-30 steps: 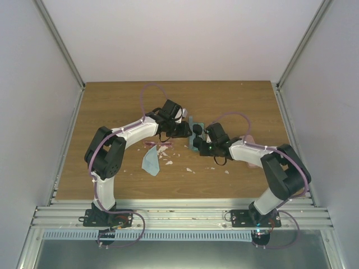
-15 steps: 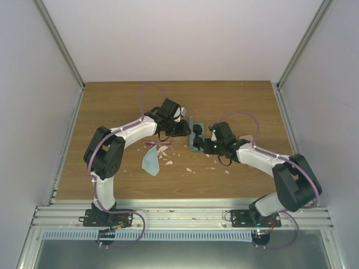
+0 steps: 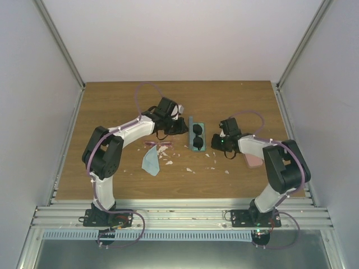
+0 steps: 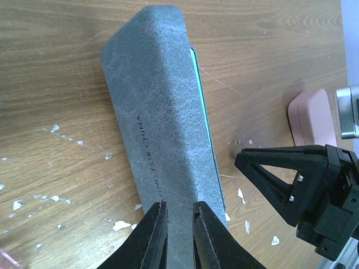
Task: Organize the sunglasses
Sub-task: Close the sunglasses case at the center of the board, then move the sunglasses case at the center of the board.
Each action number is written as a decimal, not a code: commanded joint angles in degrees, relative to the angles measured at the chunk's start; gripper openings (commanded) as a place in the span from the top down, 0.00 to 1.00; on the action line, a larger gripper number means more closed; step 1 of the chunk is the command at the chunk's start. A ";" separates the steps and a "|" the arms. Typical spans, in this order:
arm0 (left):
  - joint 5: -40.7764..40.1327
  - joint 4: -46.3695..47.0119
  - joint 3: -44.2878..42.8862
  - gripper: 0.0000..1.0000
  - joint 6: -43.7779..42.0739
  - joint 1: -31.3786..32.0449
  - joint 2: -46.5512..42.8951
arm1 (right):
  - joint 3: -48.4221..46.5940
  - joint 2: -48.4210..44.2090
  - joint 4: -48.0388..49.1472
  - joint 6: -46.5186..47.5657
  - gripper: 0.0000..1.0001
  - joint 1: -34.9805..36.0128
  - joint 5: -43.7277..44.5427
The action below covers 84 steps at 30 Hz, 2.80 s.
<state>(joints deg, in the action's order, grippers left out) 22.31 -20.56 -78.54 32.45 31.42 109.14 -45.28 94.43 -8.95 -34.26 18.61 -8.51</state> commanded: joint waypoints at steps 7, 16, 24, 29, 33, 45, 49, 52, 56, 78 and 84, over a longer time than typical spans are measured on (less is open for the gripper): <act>10.72 5.13 -2.21 0.77 -0.39 0.05 6.45 | -4.38 7.01 3.94 2.65 0.91 -0.25 -7.38; 14.08 4.33 -4.15 0.66 -0.19 0.70 11.31 | -6.40 11.36 5.16 2.19 0.92 -0.21 -14.24; 12.43 -0.01 -7.28 0.59 -1.53 1.53 14.91 | -7.15 12.13 4.92 1.92 0.89 -0.09 -15.26; 9.60 -2.39 -8.30 0.59 -2.10 1.63 15.53 | -6.36 10.58 3.72 0.93 0.87 -0.15 -10.47; 8.32 -3.50 -9.17 0.59 -2.77 1.63 14.81 | -6.03 5.43 0.90 0.60 0.83 -0.09 -3.82; -13.57 2.67 0.95 0.42 0.56 1.33 -8.37 | -11.91 -1.84 -8.91 5.56 0.12 10.53 14.42; -19.06 3.88 8.18 0.34 2.63 0.40 -17.40 | -16.01 3.59 -11.61 4.69 0.00 14.90 19.11; -20.51 4.14 12.29 0.30 3.75 -0.65 -23.00 | -18.51 7.68 -13.79 3.16 0.00 16.65 22.16; -20.49 4.06 16.17 0.19 4.39 -1.84 -28.54 | -19.12 10.64 -13.86 2.01 0.00 17.28 21.81; -17.27 3.86 18.58 0.17 3.37 -4.42 -30.00 | -24.32 15.18 -17.42 4.46 0.39 14.50 20.94; -16.70 3.42 18.83 0.17 3.23 -4.68 -29.43 | -26.89 15.37 -14.25 10.72 0.39 5.55 19.65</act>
<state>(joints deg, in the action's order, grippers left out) 5.15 -18.65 -60.42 36.42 27.22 79.77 -69.41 109.49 -25.98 -28.38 30.37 9.58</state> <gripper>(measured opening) 0.832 0.710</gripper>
